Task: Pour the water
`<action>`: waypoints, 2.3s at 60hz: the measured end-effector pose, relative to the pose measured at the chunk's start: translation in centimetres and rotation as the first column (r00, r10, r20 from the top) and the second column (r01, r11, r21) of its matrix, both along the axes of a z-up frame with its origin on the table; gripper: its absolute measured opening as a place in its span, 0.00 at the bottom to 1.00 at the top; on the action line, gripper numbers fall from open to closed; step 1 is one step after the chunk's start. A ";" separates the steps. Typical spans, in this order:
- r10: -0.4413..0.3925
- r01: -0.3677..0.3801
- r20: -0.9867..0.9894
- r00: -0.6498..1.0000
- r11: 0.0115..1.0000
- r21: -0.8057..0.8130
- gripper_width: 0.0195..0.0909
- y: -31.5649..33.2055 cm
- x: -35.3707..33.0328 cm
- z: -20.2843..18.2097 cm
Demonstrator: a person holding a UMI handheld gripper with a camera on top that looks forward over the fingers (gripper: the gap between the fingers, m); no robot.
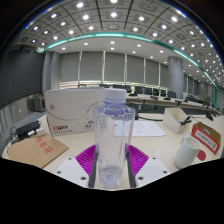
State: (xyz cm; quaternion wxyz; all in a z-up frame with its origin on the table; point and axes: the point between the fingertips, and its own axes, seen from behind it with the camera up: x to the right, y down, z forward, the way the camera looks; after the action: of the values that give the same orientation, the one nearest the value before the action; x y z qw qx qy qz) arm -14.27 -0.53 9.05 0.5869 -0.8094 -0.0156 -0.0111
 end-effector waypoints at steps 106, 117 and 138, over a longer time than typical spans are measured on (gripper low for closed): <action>0.047 -0.008 -0.872 0.488 0.999 0.050 0.19 0.3 22.5 19.6; 0.083 0.018 -0.556 0.827 0.985 0.174 0.18 0.3 31.1 23.8; -0.057 0.059 -0.023 0.998 0.995 0.075 0.18 -1.1 42.2 11.8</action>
State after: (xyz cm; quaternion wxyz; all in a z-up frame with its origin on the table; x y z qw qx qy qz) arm 27.95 -1.62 20.84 0.6167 -0.7868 0.0145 -0.0205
